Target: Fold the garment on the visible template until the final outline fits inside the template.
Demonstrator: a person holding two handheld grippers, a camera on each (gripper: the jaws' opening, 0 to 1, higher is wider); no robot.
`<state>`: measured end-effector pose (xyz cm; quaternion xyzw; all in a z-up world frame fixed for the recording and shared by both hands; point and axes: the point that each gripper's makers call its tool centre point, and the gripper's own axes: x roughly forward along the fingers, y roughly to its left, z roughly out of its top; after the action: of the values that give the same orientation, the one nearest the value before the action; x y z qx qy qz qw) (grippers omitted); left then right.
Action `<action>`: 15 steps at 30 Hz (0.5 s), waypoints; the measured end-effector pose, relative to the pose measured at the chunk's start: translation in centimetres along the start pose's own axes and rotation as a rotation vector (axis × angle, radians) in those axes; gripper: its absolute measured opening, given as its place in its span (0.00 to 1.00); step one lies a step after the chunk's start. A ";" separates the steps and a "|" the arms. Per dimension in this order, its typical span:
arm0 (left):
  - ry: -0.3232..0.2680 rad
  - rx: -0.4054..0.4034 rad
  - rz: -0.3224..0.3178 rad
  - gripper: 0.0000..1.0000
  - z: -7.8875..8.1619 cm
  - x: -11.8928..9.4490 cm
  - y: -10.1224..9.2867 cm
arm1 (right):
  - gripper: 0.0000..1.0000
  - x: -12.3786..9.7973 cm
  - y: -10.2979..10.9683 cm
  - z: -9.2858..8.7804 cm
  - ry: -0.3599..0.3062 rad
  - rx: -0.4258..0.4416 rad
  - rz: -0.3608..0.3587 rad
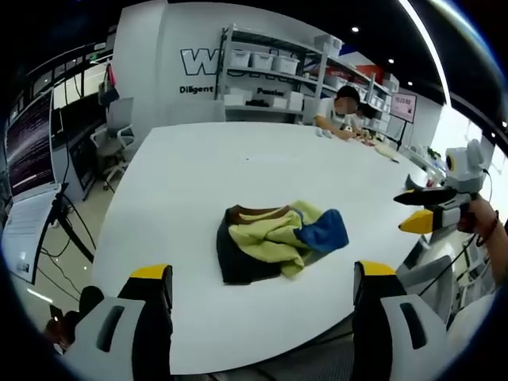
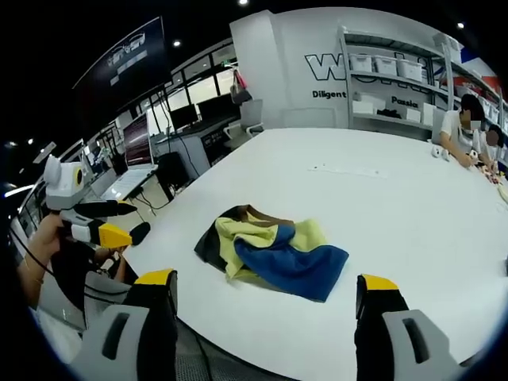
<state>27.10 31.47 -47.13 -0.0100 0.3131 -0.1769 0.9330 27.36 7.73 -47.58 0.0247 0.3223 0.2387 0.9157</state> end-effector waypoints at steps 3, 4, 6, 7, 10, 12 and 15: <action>0.009 0.001 -0.001 0.93 -0.2 0.0 0.0 | 0.93 0.0 0.0 0.1 -0.008 0.010 0.000; 0.008 -0.001 0.002 0.93 -0.2 0.0 0.0 | 0.93 0.0 0.0 0.1 -0.008 0.009 0.000; 0.003 -0.002 0.007 0.93 -0.1 0.0 0.2 | 0.93 0.0 -0.1 0.1 -0.008 0.010 -0.003; 0.001 -0.004 0.008 0.93 0.0 -0.1 0.2 | 0.93 0.0 -0.1 0.2 -0.011 0.012 -0.002; 0.000 -0.007 0.012 0.93 0.0 -0.1 0.3 | 0.92 0.0 -0.1 0.1 -0.008 0.015 -0.001; 0.005 -0.005 0.015 0.93 -0.1 -0.1 0.4 | 0.92 0.1 -0.1 -0.1 -0.005 0.014 -0.002; 0.005 -0.007 0.015 0.92 -0.1 -0.1 0.4 | 0.92 0.1 0.0 -0.3 0.000 0.017 -0.001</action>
<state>27.10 31.93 -47.20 -0.0103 0.3162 -0.1689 0.9335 27.28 7.71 -47.84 0.0323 0.3243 0.2356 0.9156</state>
